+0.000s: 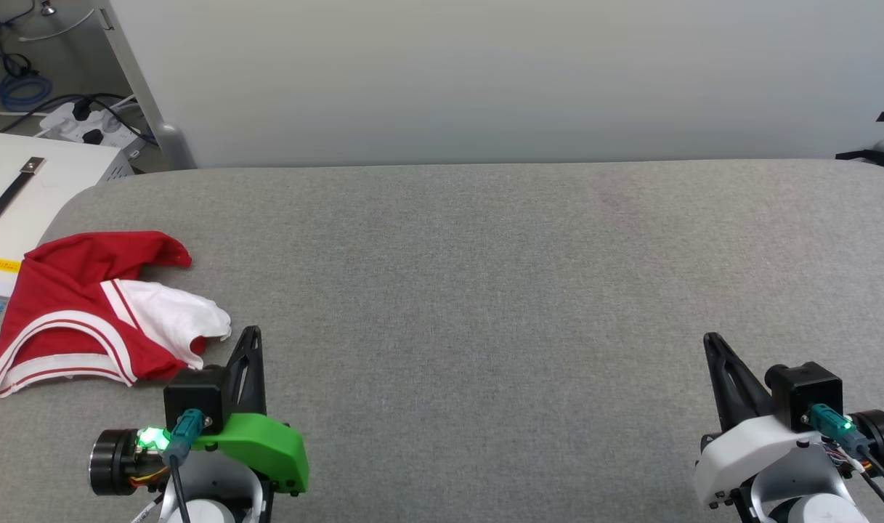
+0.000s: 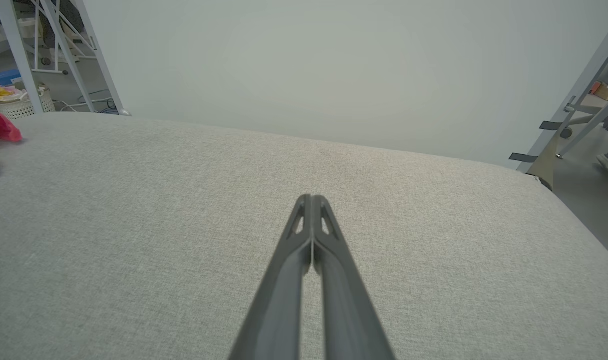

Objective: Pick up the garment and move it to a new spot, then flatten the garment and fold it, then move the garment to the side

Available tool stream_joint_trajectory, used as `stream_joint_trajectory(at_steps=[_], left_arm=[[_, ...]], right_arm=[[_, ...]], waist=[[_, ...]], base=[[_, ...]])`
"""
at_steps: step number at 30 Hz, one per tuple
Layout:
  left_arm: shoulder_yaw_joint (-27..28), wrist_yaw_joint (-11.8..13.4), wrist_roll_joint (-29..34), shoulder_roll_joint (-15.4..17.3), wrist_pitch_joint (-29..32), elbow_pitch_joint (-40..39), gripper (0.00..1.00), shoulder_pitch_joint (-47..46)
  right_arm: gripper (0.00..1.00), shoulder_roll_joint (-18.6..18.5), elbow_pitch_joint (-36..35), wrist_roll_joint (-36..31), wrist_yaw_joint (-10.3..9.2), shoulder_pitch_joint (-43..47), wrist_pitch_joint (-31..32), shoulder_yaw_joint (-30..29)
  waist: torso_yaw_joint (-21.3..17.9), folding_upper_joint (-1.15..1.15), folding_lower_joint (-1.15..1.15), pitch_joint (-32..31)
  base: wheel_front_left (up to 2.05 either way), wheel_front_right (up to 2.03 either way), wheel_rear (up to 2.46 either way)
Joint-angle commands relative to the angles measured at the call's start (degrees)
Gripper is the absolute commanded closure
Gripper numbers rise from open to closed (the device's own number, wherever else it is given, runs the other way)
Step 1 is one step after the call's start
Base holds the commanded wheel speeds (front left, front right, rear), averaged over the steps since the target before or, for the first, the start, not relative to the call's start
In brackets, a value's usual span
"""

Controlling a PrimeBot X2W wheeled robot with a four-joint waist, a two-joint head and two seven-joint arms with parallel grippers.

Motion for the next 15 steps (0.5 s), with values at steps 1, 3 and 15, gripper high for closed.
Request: stream_joint_trajectory(at_steps=[1, 3, 15], left_arm=[[0.03, 0.24, 0.54, -0.26, -0.05, -0.14, 1.0, 0.13], [0.03, 0.24, 0.54, -0.26, -0.05, -0.14, 1.0, 0.13], [0.03, 0.24, 0.54, -0.26, -0.05, -0.14, 1.0, 0.13]], right_arm=[[1.0, 0.08, -0.23, -0.55, -0.04, -0.8, 0.15, -0.1], [1.0, 0.08, -0.23, -0.55, -0.04, -0.8, 0.15, -0.1], [1.0, 0.08, -0.23, -0.55, -0.04, -0.8, 0.15, -0.1]], waist=[[0.0, 0.0, 0.0, 0.0], [0.0, 0.0, 0.0, 0.0], [0.0, 0.0, 0.0, 0.0]], base=[[0.0, 0.0, 0.0], [0.0, 0.0, 0.0], [0.0, 0.0, 0.0]])
